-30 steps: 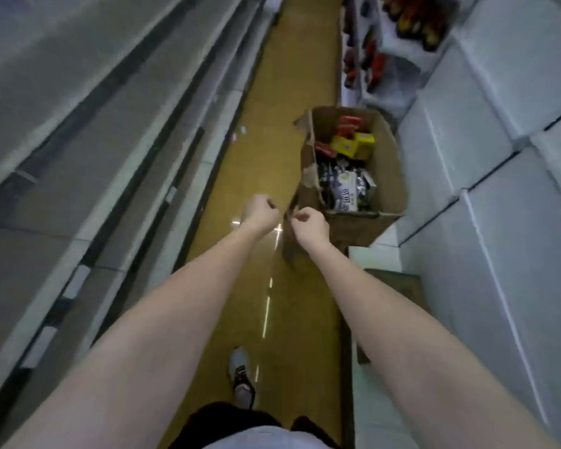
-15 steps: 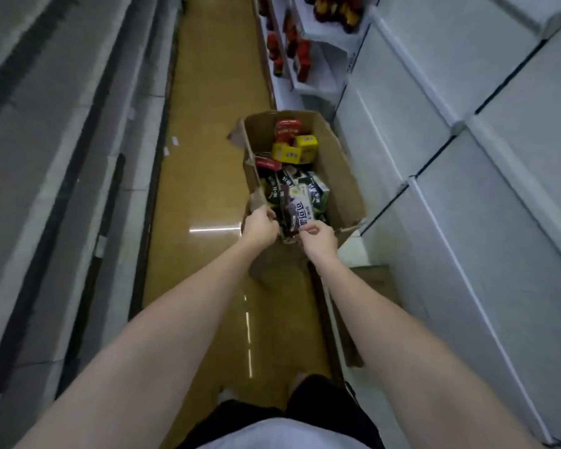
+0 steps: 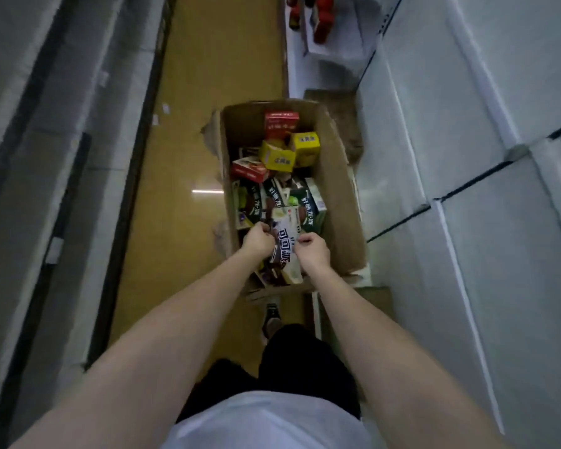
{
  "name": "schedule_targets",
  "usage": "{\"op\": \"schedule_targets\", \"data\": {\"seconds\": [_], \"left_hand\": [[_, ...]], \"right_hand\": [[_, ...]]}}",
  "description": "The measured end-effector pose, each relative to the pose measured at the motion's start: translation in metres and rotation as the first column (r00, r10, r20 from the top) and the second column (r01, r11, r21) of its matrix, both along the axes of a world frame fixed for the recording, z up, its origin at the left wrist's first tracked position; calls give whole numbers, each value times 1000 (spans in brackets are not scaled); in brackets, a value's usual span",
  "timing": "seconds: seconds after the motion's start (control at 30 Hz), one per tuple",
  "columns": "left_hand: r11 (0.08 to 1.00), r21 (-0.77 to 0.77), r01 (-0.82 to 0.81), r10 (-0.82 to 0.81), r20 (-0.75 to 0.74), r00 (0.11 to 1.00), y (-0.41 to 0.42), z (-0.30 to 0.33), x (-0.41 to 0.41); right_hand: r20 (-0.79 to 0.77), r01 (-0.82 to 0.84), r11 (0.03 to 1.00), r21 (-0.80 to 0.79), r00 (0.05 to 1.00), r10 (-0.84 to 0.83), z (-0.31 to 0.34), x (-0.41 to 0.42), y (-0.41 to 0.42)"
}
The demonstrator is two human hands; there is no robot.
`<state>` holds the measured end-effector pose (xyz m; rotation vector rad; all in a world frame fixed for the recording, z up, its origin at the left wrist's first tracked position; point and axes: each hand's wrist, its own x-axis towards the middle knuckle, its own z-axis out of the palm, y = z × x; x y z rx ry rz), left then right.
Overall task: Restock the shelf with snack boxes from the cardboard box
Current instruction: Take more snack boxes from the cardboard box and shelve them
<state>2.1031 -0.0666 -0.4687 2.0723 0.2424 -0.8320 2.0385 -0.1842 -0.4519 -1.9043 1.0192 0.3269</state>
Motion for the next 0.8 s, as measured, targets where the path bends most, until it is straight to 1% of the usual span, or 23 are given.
{"op": "schedule_targets", "data": {"seconds": [0.1, 0.23, 0.33, 0.47, 0.57, 0.67, 0.73, 0.8], "left_hand": [[996, 14, -88, 89, -108, 990, -19, -25, 23], [980, 77, -184, 196, -217, 956, -29, -53, 41], [966, 101, -237, 257, -305, 917, -30, -70, 45], [956, 109, -273, 293, -402, 867, -30, -110, 54], [938, 37, -344, 325, -438, 838, -43, -100, 59], [915, 5, -403, 358, -468, 808, -50, -95, 65], [905, 20, -425, 386, -460, 800, -52, -101, 66], [894, 54, -445, 424, -421, 802, -50, -112, 67]], "right_hand": [[-79, -45, 998, 50, 996, 49, -22, 29, -23], [-209, -124, 989, 84, 968, 139, -53, 54, -41], [-247, -115, 989, 94, 960, 135, -72, 67, -44], [-294, -76, 993, 89, 951, 100, -95, 85, -43], [-318, -89, 991, 103, 941, 117, -108, 93, -45], [-335, -102, 984, 144, 931, 146, -114, 96, -49], [-320, -136, 983, 126, 932, 170, -114, 99, -51], [-272, -183, 979, 85, 941, 200, -112, 102, -54]]}}
